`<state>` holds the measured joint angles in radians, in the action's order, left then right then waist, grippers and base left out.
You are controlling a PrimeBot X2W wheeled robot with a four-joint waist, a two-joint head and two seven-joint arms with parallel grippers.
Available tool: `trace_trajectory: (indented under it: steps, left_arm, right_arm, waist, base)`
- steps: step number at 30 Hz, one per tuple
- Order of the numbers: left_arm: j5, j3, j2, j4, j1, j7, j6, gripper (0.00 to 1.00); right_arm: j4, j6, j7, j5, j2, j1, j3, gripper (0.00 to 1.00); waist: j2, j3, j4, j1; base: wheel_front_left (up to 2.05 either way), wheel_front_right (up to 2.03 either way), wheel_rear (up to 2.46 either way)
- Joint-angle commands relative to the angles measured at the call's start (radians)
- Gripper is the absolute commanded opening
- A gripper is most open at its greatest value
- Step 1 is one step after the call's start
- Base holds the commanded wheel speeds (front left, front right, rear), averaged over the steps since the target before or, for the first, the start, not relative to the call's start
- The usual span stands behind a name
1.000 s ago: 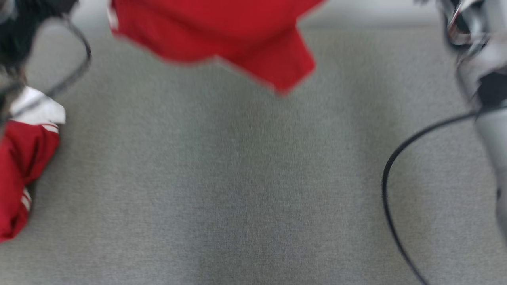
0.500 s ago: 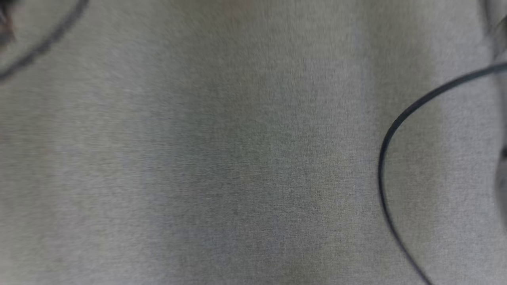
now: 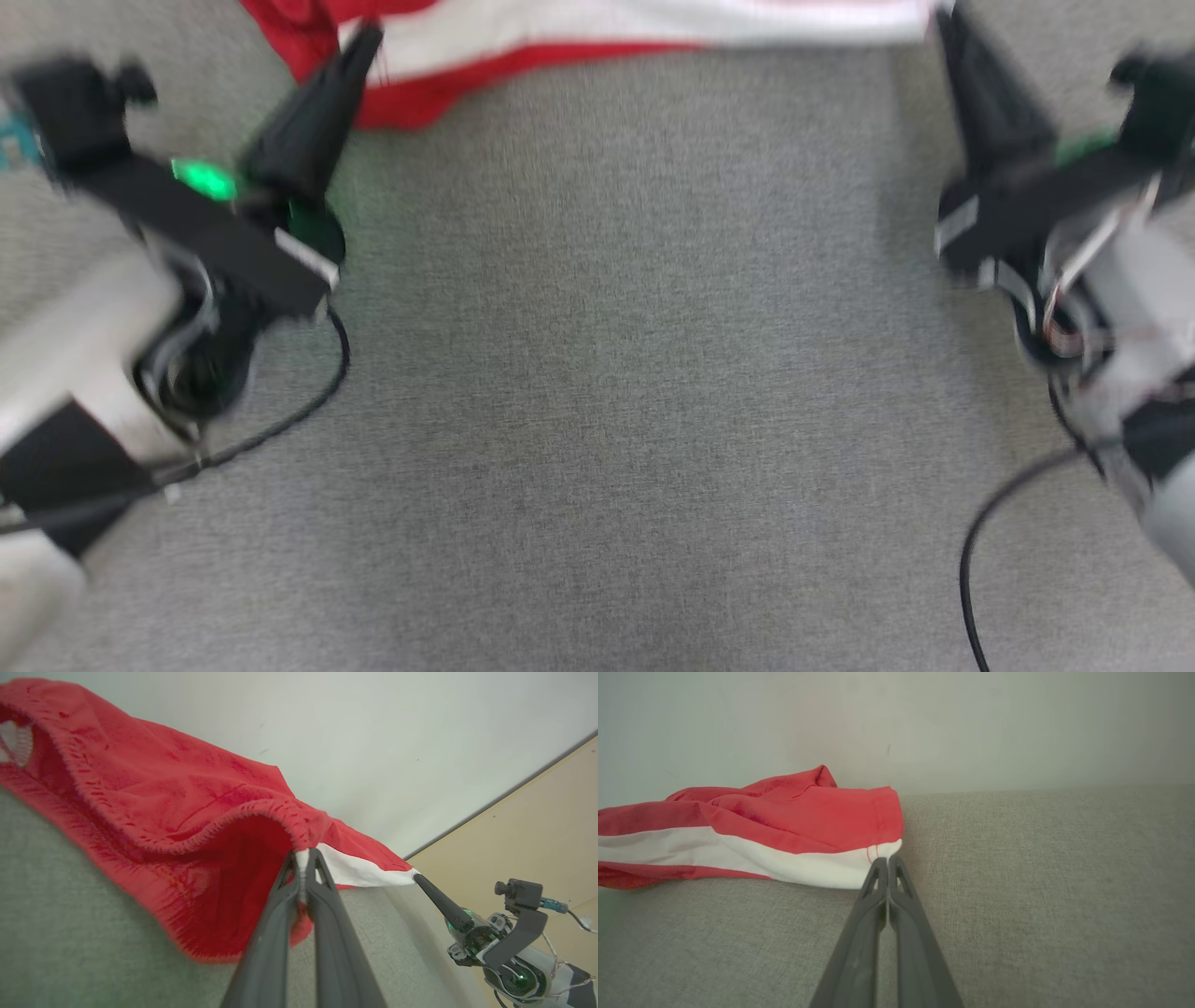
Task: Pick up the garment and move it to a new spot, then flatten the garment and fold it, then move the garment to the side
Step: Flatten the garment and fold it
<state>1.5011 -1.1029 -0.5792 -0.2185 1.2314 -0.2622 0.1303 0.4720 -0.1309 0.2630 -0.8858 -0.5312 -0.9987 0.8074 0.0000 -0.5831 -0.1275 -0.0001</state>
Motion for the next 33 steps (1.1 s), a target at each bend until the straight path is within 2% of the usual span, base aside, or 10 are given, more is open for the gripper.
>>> trace_trajectory:
  steps: [1,8,16,28,33]
  left_arm:
    - [0.014,-0.010,-0.001,0.008,-0.068,-0.001,0.000,0.00]
    - [-0.014,0.060,0.052,-0.001,-0.321,0.000,0.000,0.00]
    - [-0.086,0.155,0.123,-0.041,-0.593,0.000,0.000,0.00]
    - [-0.194,0.277,0.189,-0.082,-0.846,-0.002,0.000,0.00]
    - [-0.245,0.282,0.203,-0.090,-0.937,-0.002,0.000,0.00]
  right_arm:
    - [-0.018,0.000,0.000,-0.021,-0.027,0.042,0.026,0.00]
    - [-0.081,0.000,0.001,-0.128,-0.089,0.227,0.078,0.00]
    - [-0.116,0.000,0.001,-0.174,-0.099,0.420,0.079,0.00]
    - [-0.141,0.000,0.001,-0.264,-0.138,0.615,0.139,0.00]
    - [-0.157,0.000,0.001,-0.289,-0.156,0.690,0.131,0.00]
  waist:
    - [0.0000,0.055,0.025,0.0001]
    - [0.0000,0.169,0.065,0.0001]
    - [0.0000,0.318,0.076,0.0001]
    - [0.0000,0.482,0.059,0.0001]
    - [0.0000,0.543,0.055,0.0001]
  base:
    - [0.00,0.00,0.00]
    - [0.00,0.00,0.00]
    - [0.00,0.00,0.00]
    - [0.00,0.00,0.00]
    - [0.00,0.00,0.00]
